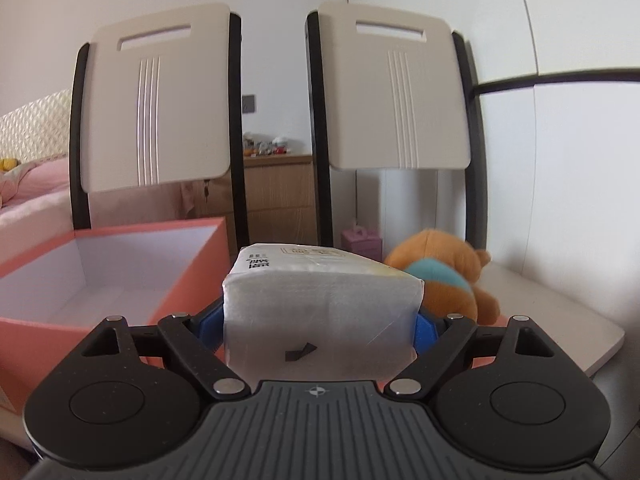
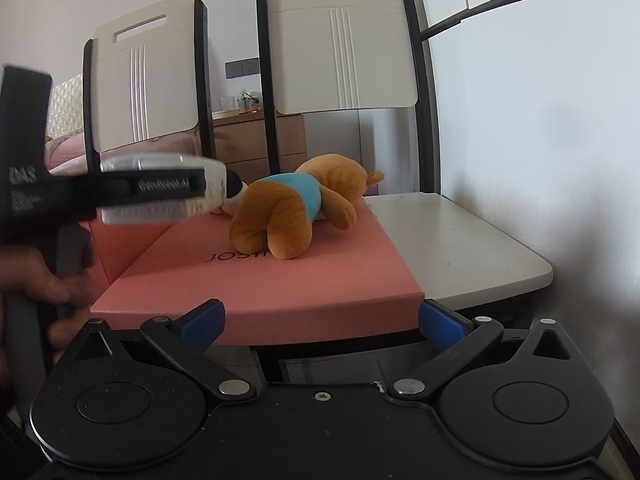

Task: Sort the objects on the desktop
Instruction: 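Carry the tissue pack into the open pink box and release it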

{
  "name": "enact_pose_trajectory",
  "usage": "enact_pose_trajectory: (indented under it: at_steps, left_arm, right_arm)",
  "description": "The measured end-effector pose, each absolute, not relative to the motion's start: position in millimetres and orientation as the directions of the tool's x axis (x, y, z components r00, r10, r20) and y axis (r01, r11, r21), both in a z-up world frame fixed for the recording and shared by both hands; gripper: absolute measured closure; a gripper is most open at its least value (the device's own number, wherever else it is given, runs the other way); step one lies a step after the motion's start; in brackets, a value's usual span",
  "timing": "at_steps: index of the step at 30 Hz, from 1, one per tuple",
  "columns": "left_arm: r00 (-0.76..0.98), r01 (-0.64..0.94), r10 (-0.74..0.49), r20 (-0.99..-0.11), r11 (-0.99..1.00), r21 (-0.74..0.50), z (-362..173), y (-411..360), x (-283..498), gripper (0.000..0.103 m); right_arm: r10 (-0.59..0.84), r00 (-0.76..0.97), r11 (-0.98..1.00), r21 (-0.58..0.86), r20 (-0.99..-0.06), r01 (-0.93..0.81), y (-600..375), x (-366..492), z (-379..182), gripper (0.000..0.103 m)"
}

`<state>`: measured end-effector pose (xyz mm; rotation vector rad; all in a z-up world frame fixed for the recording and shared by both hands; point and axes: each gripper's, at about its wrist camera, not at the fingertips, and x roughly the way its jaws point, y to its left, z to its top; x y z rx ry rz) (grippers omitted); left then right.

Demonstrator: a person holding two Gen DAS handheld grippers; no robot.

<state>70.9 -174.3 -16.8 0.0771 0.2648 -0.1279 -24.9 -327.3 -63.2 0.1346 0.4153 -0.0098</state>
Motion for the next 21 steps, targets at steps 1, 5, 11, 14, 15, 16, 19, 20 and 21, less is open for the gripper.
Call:
enact_pose_trajectory:
  at_steps: [1,5,11,14,15,16,19,20,21]
  left_arm:
    - [0.961,0.138,-0.119,-0.252,0.989,0.059,-11.5,-170.8,69.1,0.014]
    - [0.973,0.129,-0.117,-0.201,0.99,0.052,11.3,-150.4,65.3,0.014]
    - [0.987,0.062,-0.053,-0.15,0.997,0.056,35.2,-106.3,71.3,0.014]
    - [0.989,0.021,-0.012,-0.144,0.998,0.065,41.0,-81.7,79.1,0.014]
    - [0.99,0.008,0.002,-0.142,0.998,0.067,42.9,-73.5,81.6,0.014]
    - [0.989,0.0,0.011,-0.149,0.998,0.068,43.1,-65.9,85.5,0.014]
    - [0.978,-0.018,0.023,-0.205,0.999,0.029,34.2,-42.6,103.3,0.014]
    - [0.974,-0.024,0.026,-0.225,1.0,0.013,30.6,-36.8,108.7,0.014]
    - [0.97,-0.028,0.027,-0.241,1.0,-0.003,27.4,-32.4,113.5,0.014]
  right_arm:
    - [0.018,0.915,0.991,0.126,-0.403,0.036,-325.6,-24.6,-62.6,0.0]
    - [0.022,0.916,0.993,0.116,-0.399,0.026,-316.4,-23.5,-58.9,0.0]
    - [0.04,0.92,0.995,0.097,-0.39,-0.001,-298.0,-21.3,-52.1,0.0]
    - [0.051,0.92,0.996,0.089,-0.387,-0.018,-288.8,-20.8,-49.5,0.0]
    - [0.055,0.92,0.996,0.086,-0.387,-0.023,-286.0,-20.6,-49.0,0.0]
    - [0.057,0.92,0.996,0.084,-0.388,-0.026,-283.7,-19.8,-48.9,0.0]
    - [0.06,0.916,0.996,0.078,-0.397,-0.031,-278.3,-16.4,-49.2,0.0]
    - [0.06,0.915,0.996,0.078,-0.4,-0.031,-277.2,-15.2,-49.5,0.0]
    - [0.06,0.913,0.996,0.078,-0.403,-0.031,-276.1,-14.1,-49.8,0.0]
